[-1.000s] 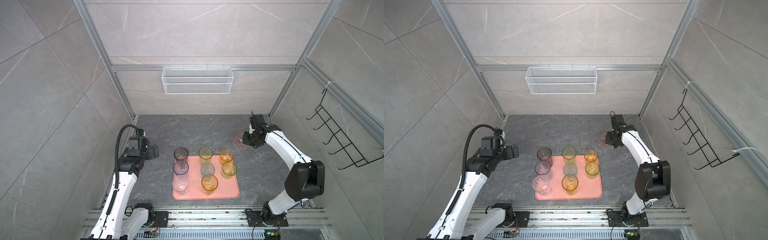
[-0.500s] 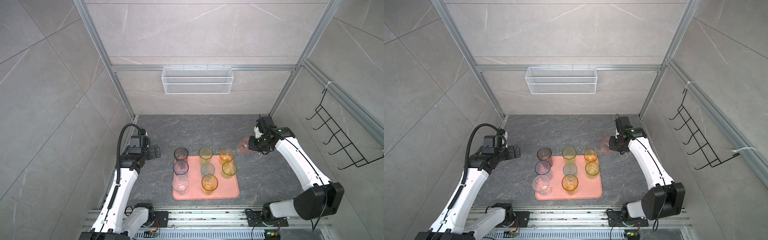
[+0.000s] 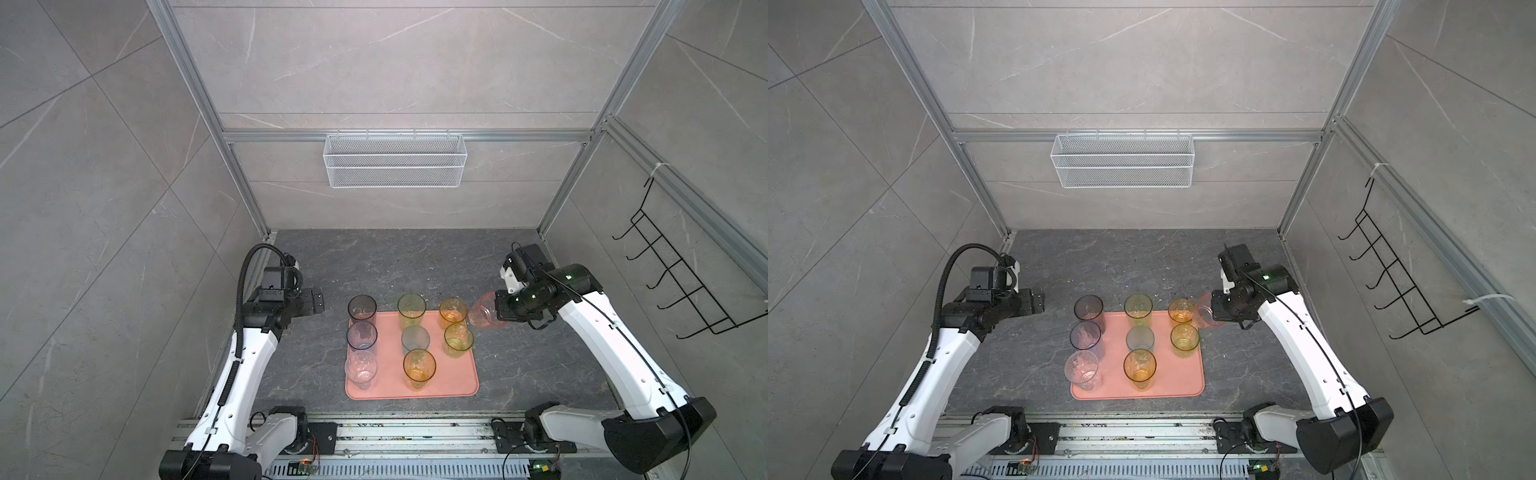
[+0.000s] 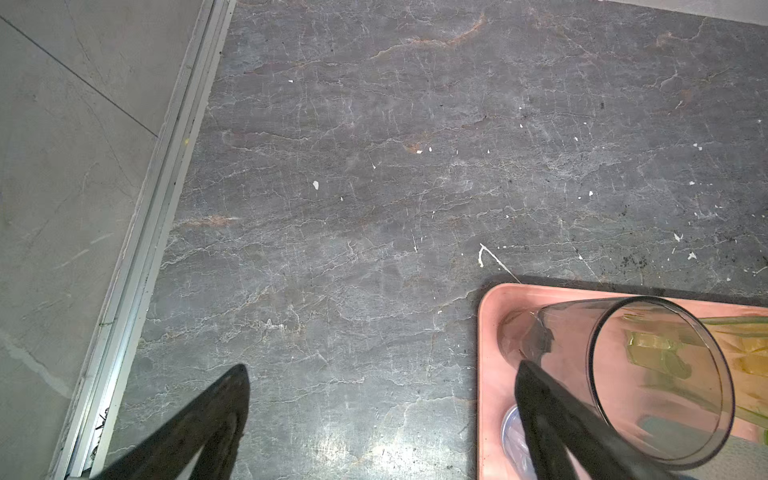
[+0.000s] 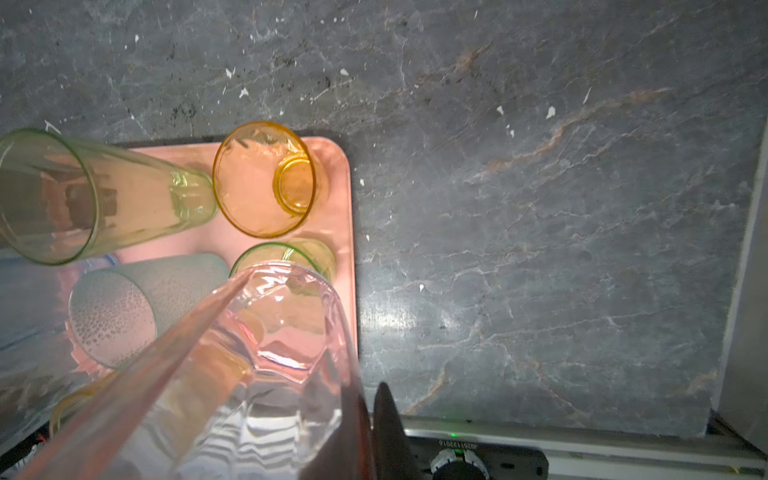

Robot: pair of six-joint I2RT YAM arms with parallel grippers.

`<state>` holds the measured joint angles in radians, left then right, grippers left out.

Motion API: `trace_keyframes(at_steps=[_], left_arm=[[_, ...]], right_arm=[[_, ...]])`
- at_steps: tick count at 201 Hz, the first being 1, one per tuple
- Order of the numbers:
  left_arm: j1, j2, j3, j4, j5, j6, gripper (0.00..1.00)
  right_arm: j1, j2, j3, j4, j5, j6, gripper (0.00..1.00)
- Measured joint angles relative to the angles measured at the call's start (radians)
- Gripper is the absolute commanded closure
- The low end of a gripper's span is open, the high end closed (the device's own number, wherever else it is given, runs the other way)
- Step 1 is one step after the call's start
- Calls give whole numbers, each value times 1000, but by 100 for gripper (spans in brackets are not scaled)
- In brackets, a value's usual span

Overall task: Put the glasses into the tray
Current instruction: 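Lift the pink cup with the right gripper and carry it toward the tray, then lower the pink cup onto the tray's near corner and release it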

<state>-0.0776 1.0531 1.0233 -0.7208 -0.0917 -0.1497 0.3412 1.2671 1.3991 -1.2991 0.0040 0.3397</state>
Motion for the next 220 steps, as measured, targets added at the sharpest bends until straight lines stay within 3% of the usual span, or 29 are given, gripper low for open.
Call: trace_keyframes(at_steps=[76, 118, 188, 220], left_arm=[[0, -3, 0, 0, 19, -5, 0], [0, -6, 0, 0, 15, -5, 0], [0, -6, 0, -2, -4, -5, 0], [0, -6, 0, -5, -10, -5, 0]], right_arm=[[162, -93, -5, -107, 24, 84, 100], [254, -164, -95, -110, 26, 171, 100], [441, -142, -284, 6, 30, 322, 100], [470, -118, -370, 73, 26, 358, 100]])
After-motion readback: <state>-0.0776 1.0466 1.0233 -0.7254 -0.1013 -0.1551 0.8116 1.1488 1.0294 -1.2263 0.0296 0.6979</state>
